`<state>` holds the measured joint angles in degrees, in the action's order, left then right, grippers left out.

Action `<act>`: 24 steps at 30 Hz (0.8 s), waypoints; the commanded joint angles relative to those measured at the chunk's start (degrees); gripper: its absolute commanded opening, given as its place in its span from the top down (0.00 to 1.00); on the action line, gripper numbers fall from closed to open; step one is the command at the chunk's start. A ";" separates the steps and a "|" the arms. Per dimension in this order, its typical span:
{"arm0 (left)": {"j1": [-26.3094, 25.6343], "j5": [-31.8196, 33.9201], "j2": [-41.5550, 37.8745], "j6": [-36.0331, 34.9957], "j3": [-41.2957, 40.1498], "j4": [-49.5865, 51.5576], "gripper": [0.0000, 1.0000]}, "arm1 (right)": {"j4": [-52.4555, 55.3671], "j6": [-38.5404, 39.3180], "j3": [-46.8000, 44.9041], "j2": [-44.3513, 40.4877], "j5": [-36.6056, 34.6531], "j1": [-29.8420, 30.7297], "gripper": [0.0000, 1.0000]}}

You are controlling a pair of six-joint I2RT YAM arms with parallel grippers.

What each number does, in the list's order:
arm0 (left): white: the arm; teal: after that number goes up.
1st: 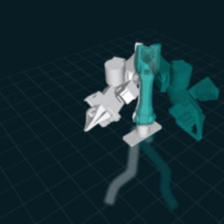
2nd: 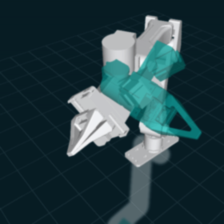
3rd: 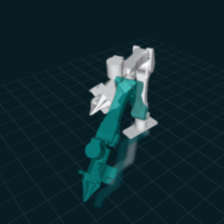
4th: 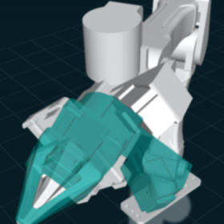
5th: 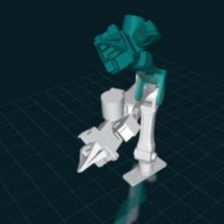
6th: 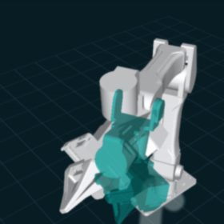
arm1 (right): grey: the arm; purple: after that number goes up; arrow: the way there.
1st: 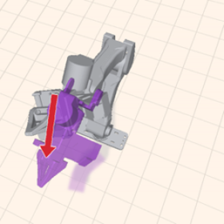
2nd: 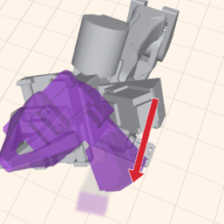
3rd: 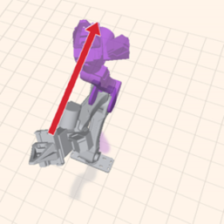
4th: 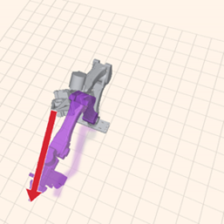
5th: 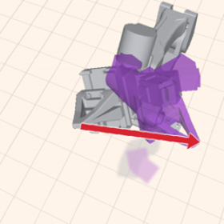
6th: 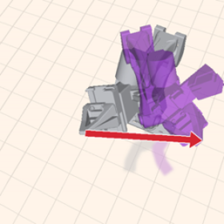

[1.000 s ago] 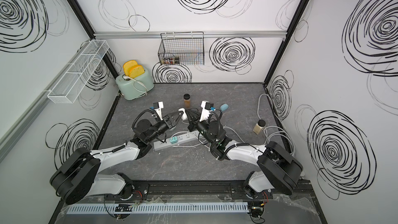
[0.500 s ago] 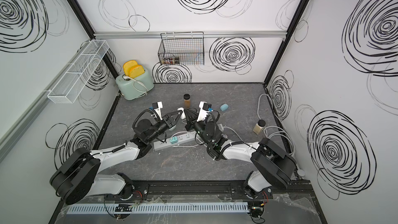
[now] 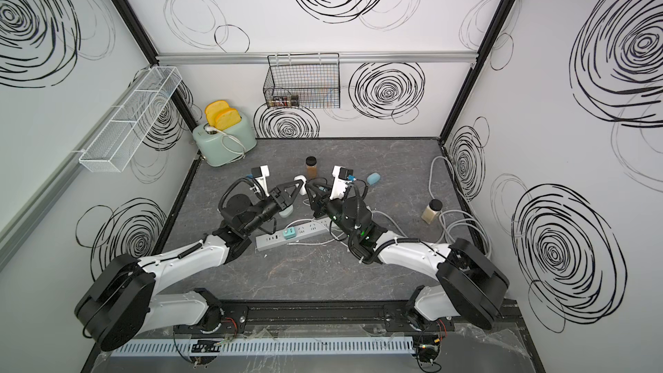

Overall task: Charge the bluetooth headset
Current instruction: Insert the charging cable into the bluetooth headset, then place the bluetooth headset at the center of the board.

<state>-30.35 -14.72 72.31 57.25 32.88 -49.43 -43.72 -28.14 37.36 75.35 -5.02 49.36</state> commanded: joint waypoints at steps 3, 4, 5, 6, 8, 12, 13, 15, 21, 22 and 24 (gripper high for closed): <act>3.86 -1.22 -2.01 -9.08 8.38 7.70 0.71 | 19.46 2.49 -3.66 -11.24 9.84 -0.23 0.51; 4.81 -1.36 -1.01 -10.30 9.32 9.83 0.70 | 21.45 2.56 -4.60 -14.36 10.44 -0.24 0.49; 5.88 -1.29 0.14 -11.83 10.46 12.51 0.70 | 23.79 2.49 -5.66 -17.42 10.86 -0.54 0.48; 6.74 -1.06 1.17 -13.53 11.46 14.80 0.70 | 26.37 2.12 -6.16 -20.07 11.05 -1.03 0.47; 8.81 0.26 3.95 -17.63 14.63 23.16 0.69 | 32.22 0.40 -7.01 -25.66 11.92 -3.93 0.46; 12.09 4.72 9.25 -24.48 18.97 33.70 0.70 | 40.53 -0.86 -6.56 -31.06 17.09 -13.89 0.44; 12.76 5.71 10.73 -26.10 19.84 35.63 0.70 | 42.92 -0.66 -5.75 -31.12 17.84 -16.41 0.43; 14.04 7.17 13.87 -28.53 21.42 38.51 0.70 | 46.97 0.40 -3.90 -29.60 18.90 -20.64 0.42; 18.40 7.86 24.92 -29.94 24.49 41.68 0.71 | 50.57 2.15 -1.71 -21.78 22.00 -28.71 0.40; 18.63 7.86 26.68 -30.34 25.19 42.01 0.71 | 50.72 2.56 -1.52 -20.74 22.15 -29.24 0.40; 18.92 8.38 29.98 -30.65 27.16 43.89 0.70 | 50.68 3.28 -1.33 -18.98 22.02 -30.07 0.39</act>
<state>-12.05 -7.79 99.61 29.34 56.82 -7.66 3.86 -26.61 33.89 55.18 14.94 20.25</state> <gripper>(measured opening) 0.450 0.606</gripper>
